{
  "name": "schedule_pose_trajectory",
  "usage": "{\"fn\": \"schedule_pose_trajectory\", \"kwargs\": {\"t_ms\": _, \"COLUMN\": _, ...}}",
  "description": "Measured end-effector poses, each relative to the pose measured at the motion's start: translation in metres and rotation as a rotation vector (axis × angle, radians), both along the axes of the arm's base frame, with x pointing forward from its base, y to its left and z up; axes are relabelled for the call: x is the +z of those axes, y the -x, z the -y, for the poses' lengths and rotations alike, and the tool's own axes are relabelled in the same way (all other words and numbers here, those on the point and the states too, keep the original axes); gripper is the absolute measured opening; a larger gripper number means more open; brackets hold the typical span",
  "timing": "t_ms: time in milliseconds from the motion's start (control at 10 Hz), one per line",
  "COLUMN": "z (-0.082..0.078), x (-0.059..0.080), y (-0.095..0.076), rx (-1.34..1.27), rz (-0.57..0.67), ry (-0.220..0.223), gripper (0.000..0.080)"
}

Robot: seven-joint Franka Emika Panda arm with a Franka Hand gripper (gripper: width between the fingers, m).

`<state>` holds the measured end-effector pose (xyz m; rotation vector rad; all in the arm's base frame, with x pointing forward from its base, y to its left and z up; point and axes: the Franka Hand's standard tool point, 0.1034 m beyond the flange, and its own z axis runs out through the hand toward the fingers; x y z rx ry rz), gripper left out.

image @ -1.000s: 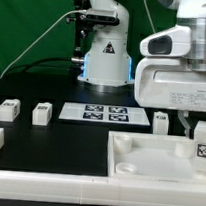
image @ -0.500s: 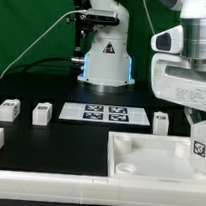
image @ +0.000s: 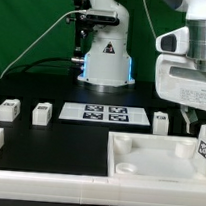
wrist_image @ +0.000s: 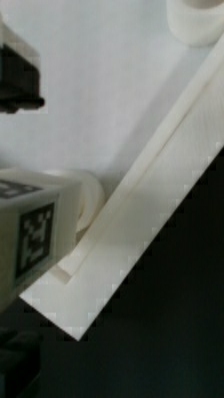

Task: Assemble one leg

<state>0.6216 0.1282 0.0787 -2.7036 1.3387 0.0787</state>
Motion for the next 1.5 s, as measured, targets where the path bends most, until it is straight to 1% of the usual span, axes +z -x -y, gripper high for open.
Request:
{"fn": "schedule_pose_trajectory", "kwargs": {"t_ms": 100, "z": 0.0003, "x": -0.0003, "y": 0.0001, "rx": 0.14, "rz": 0.018, "ry": 0.004, "gripper": 0.0641}}
{"fn": "schedule_pose_trajectory", "kwargs": {"t_ms": 200, "z": 0.0004, "x": -0.0005, "y": 0.0002, "rx": 0.273, "rz": 0.036, "ry": 0.005, "gripper": 0.0647}}
{"fn": "schedule_pose_trajectory", "kwargs": {"t_ms": 600, "z": 0.0005, "x": -0.0009, "y": 0.0003, "rx": 0.674, "rz": 0.088, "ry": 0.011, "gripper": 0.0649}}
{"fn": "schedule_pose_trajectory", "kwargs": {"t_ms": 800, "z": 0.0015, "x": -0.0011, "y": 0.0001, "rx": 0.927, "rz": 0.12, "ry": 0.015, "gripper": 0.0649}}
{"fn": "schedule_pose_trajectory", "kwargs": {"t_ms": 900, "z": 0.0014, "x": -0.0007, "y": -0.0003, "rx": 1.003, "rz": 0.128, "ry": 0.021, "gripper": 0.0649}}
{"fn": "schedule_pose_trajectory", "kwargs": {"t_ms": 1000, "z": 0.0026, "x": -0.0007, "y": -0.0007, "rx": 1.138, "rz": 0.139, "ry": 0.036, "gripper": 0.0649}}
{"fn": "schedule_pose_trajectory", "kwargs": {"t_ms": 1200, "z": 0.0047, "x": -0.0014, "y": -0.0007, "rx": 1.37, "rz": 0.156, "ry": 0.051, "gripper": 0.0649}}
{"fn": "schedule_pose_trajectory", "kwargs": {"t_ms": 1300, "z": 0.0065, "x": -0.0014, "y": -0.001, "rx": 1.442, "rz": 0.162, "ry": 0.054, "gripper": 0.0649}}
{"fn": "schedule_pose_trajectory", "kwargs": {"t_ms": 1500, "z": 0.0082, "x": -0.0019, "y": -0.0011, "rx": 1.423, "rz": 0.159, "ry": 0.054, "gripper": 0.0638}}
